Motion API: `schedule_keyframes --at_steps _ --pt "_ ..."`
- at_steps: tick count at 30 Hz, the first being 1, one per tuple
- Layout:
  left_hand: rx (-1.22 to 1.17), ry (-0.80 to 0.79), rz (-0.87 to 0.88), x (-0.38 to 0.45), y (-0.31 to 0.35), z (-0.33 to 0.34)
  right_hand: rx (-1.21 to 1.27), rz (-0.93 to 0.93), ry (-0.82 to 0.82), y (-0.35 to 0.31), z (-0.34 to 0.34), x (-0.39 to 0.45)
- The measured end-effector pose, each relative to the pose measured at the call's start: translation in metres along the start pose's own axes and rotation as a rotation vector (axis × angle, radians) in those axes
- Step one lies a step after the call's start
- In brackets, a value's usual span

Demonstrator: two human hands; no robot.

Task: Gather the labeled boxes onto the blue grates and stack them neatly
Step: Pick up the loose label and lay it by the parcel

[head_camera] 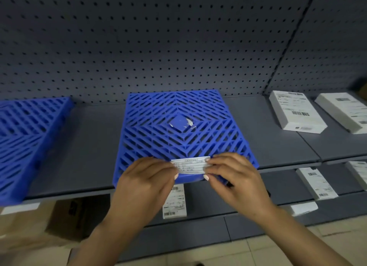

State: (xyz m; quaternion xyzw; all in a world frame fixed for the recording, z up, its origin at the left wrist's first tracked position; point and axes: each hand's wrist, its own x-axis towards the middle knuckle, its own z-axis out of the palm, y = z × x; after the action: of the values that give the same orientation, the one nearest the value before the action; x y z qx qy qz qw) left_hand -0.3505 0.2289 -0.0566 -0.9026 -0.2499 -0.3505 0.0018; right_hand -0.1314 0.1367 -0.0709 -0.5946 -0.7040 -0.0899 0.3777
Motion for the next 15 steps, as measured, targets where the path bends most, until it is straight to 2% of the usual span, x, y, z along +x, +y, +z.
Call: schedule_keyframes --at_steps 15 --pt "0.066 0.006 0.081 -0.013 -0.006 0.002 0.045 0.128 0.019 -0.008 0.006 -0.004"
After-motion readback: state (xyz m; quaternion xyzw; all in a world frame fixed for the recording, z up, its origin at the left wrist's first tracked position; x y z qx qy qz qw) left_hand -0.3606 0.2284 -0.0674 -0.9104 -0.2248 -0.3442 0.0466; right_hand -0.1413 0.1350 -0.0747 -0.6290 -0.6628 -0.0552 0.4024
